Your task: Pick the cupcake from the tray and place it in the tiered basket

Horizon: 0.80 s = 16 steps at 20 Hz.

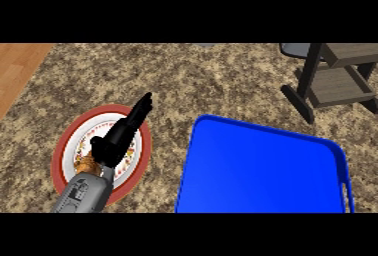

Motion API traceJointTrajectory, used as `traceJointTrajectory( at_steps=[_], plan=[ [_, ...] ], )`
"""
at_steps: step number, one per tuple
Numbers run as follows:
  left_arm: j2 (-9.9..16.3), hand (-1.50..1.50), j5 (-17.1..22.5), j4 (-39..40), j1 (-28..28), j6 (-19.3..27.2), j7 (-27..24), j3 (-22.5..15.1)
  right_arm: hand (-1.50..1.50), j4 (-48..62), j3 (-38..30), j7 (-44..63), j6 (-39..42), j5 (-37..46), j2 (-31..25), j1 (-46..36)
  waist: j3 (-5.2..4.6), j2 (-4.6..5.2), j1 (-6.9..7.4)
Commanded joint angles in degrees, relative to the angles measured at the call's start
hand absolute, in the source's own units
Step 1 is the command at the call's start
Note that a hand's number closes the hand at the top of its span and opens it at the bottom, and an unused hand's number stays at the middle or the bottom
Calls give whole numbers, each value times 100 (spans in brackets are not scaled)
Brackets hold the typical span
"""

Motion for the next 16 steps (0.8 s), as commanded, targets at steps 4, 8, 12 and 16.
traceJointTrajectory(
  at_steps=[4,8,12,16],
  plan=[
    [28,0,-4,59,-94,-43,65,29,-150,-135,-220,809,-1233,90,62,-125,-7,-52,-74],
    [-53,0,-36,104,27,15,-4,-14,-150,-258,313,747,-1444,838,-208,-170,-25,-61,-109],
    [30,0,11,137,49,0,-25,106,-150,-334,932,974,-1650,1719,-408,-177,-38,-90,-196],
    [87,0,123,123,-4,-57,-25,249,-150,-510,1251,1062,-1694,2284,-609,-539,-30,-152,-264]
  ],
)
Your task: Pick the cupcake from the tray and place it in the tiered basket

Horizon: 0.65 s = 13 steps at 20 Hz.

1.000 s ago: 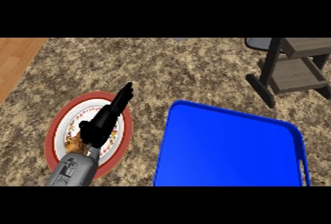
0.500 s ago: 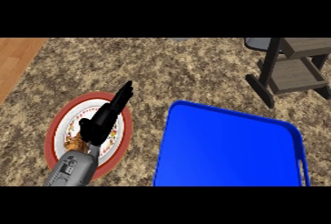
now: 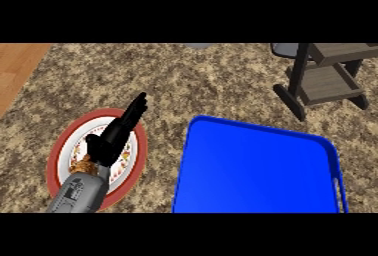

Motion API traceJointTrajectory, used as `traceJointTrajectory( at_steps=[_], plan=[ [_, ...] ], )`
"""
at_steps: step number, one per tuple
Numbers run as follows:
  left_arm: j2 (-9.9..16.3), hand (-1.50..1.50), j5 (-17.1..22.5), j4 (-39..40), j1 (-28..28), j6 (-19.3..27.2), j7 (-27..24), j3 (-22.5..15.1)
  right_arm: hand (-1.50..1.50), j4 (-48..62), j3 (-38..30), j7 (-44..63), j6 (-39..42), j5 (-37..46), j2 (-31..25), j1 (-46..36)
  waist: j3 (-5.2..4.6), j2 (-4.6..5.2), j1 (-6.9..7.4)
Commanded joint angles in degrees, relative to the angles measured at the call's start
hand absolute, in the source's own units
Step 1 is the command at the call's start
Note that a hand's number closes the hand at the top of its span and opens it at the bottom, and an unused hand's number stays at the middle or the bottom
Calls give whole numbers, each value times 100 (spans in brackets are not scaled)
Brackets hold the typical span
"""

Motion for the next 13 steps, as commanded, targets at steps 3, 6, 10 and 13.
traceJointTrajectory(
  at_steps=[3,6,10,13],
  plan=[
    [1,0,58,-7,202,28,-3,78,-150,-352,440,1037,-536,756,-8,-547,15,-156,-232],
    [37,0,26,67,218,88,-47,162,-150,-430,493,1149,-321,973,32,-1011,13,-176,-299],
    [101,0,91,53,380,66,-25,270,-150,-549,500,1056,293,1106,8,-1411,23,-268,-530],
    [80,0,18,241,501,109,-299,313,-150,-633,461,1066,887,1123,50,-1781,21,-296,-652]
  ],
)
